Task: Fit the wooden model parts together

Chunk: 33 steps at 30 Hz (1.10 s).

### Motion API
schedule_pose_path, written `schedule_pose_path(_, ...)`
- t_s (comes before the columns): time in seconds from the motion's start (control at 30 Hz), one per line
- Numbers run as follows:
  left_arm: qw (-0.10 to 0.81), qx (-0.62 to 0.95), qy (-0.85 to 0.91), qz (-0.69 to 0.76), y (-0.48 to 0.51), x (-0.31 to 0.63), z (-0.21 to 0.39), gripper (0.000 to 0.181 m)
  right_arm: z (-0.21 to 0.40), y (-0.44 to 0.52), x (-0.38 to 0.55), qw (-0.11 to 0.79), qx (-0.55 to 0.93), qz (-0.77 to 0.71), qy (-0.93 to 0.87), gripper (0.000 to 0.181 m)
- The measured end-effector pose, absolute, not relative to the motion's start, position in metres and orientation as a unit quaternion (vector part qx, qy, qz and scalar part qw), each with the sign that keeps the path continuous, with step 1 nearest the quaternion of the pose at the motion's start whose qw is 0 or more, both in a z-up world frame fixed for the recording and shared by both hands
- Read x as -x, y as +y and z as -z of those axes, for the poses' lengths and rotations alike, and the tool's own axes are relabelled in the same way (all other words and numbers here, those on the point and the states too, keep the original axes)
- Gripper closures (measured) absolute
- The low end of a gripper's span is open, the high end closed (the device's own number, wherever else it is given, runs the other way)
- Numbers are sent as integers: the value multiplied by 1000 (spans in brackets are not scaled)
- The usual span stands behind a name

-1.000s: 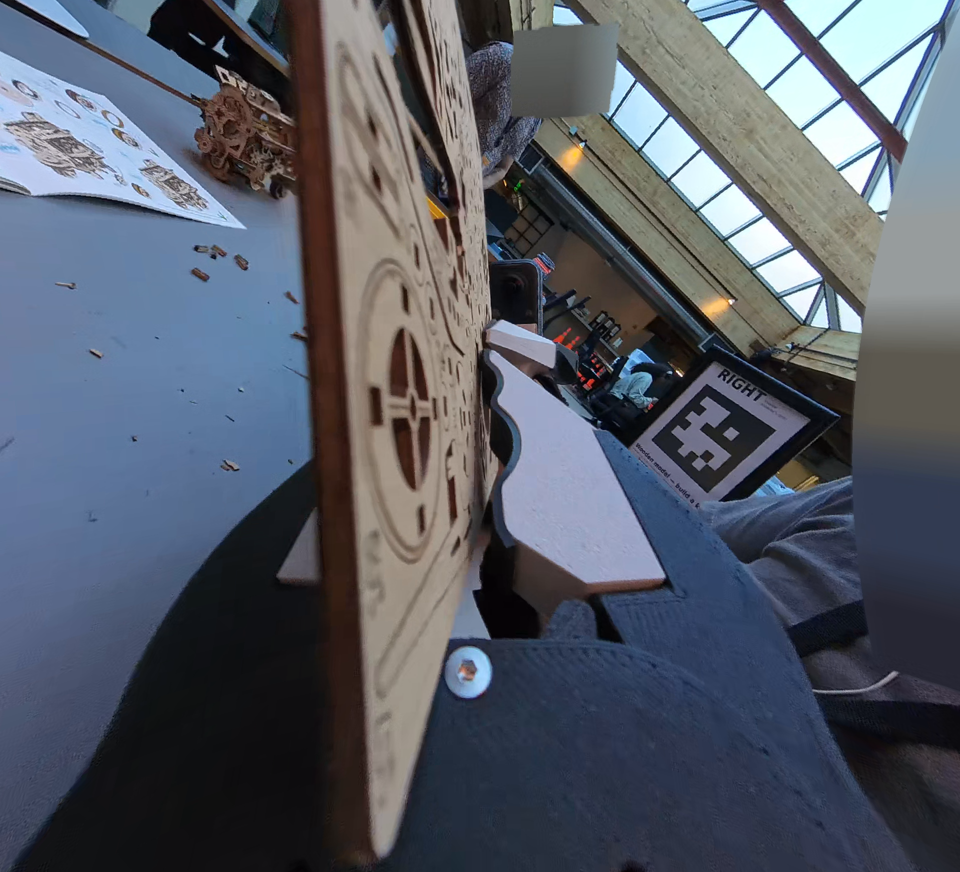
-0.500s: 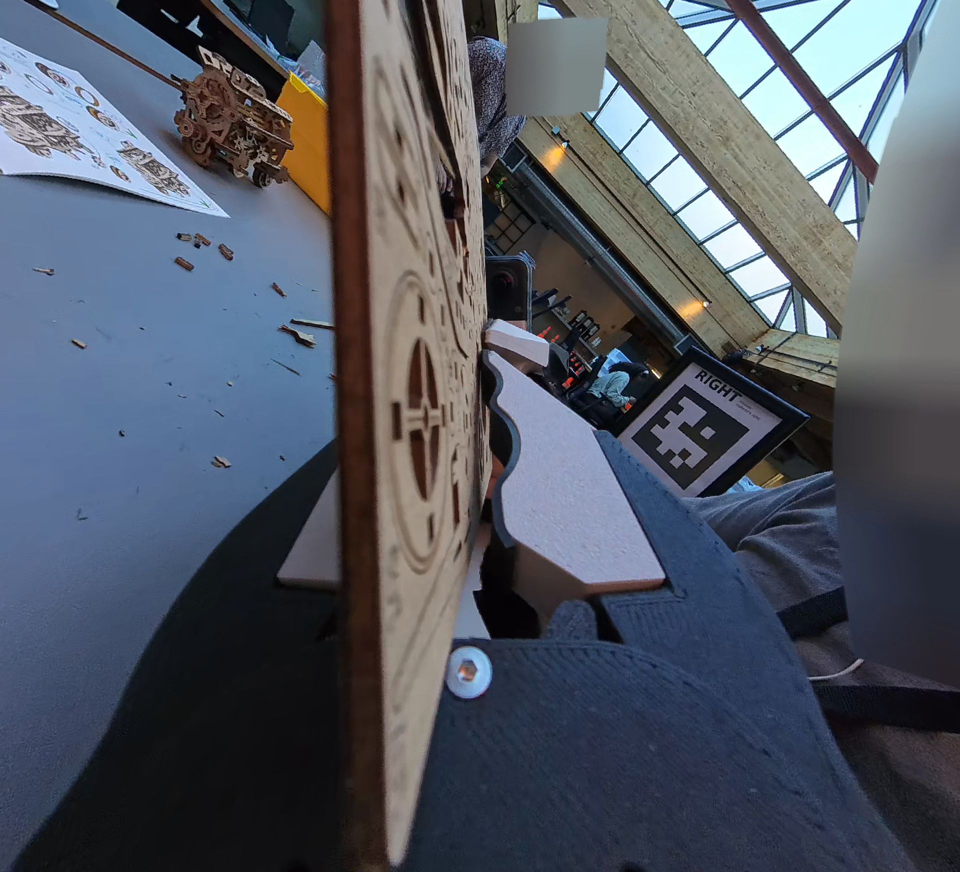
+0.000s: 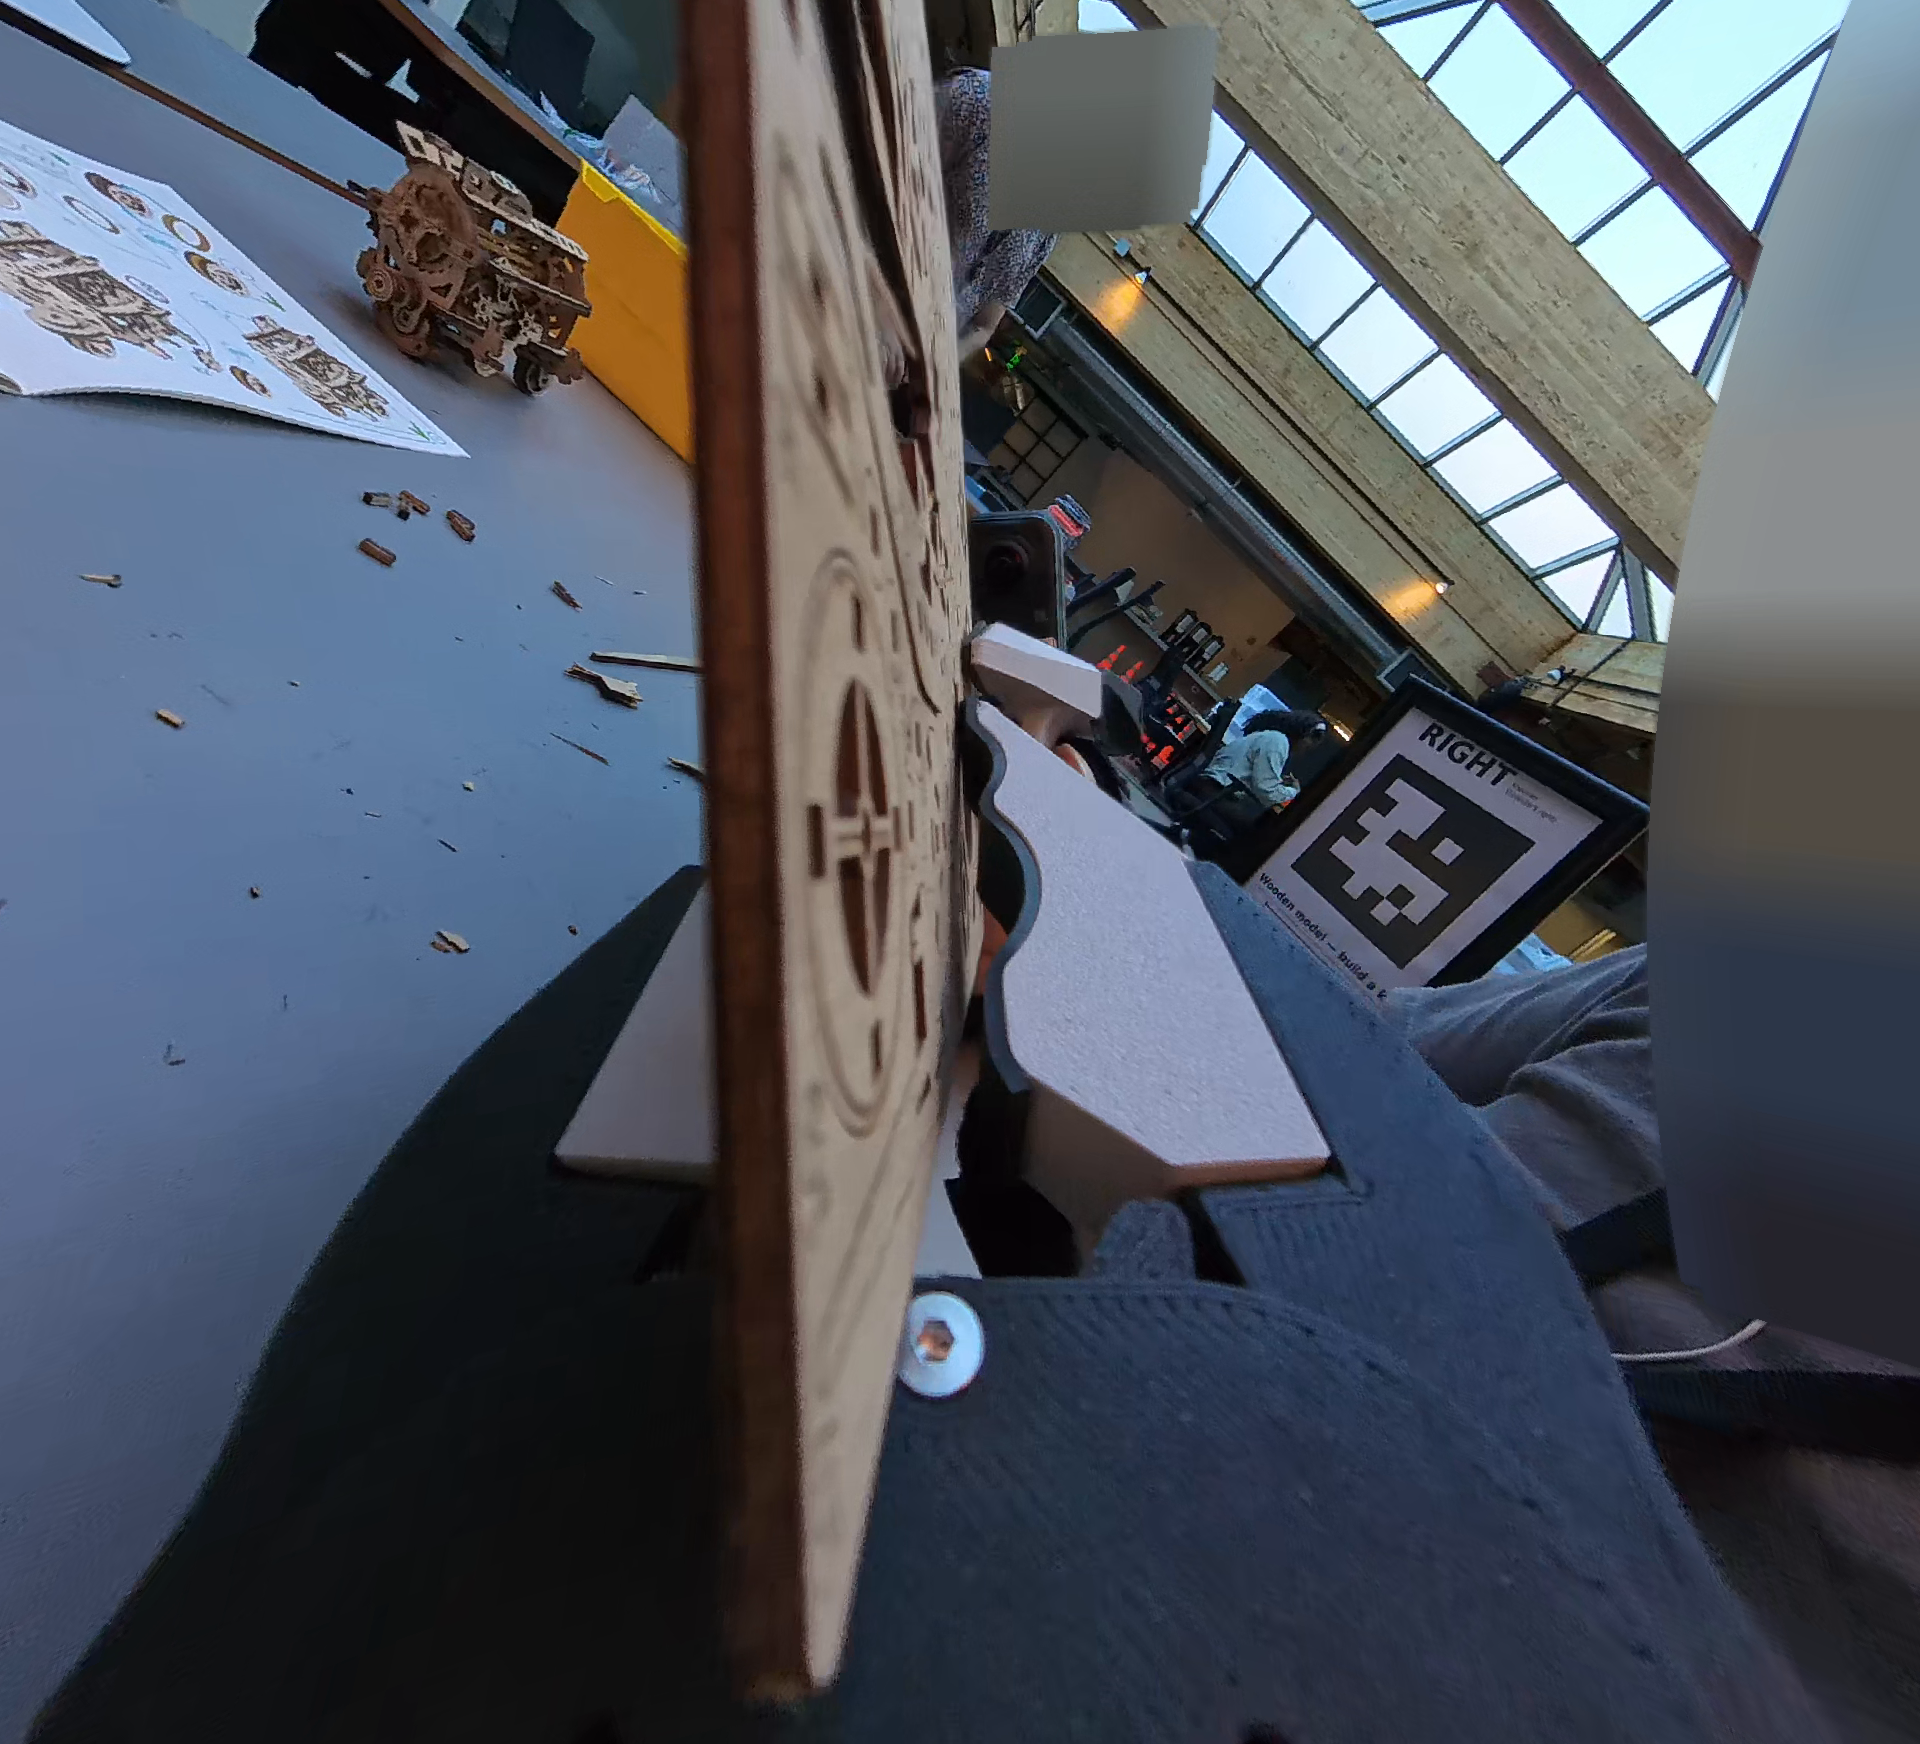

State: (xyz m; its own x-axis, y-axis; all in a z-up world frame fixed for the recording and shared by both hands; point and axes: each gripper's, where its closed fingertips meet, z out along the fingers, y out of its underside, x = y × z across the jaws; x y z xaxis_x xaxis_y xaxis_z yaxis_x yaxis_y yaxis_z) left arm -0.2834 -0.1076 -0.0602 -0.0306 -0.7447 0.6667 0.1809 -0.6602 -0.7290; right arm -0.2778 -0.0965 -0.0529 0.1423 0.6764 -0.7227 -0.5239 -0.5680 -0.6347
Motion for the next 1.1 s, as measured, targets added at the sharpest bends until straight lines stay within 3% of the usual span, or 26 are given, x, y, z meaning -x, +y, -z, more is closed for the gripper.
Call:
schedule_pose_path(0.13, 340, 614, 228, 675, -106, 284, 63, 181, 60, -99, 287, 432, 620, -651, -79, 177)
schedule_pose_path(1.1, 379, 628, 220, 643, -105, 288, 68, 181, 66, -95, 291, 465, 640, -604, -97, 181)
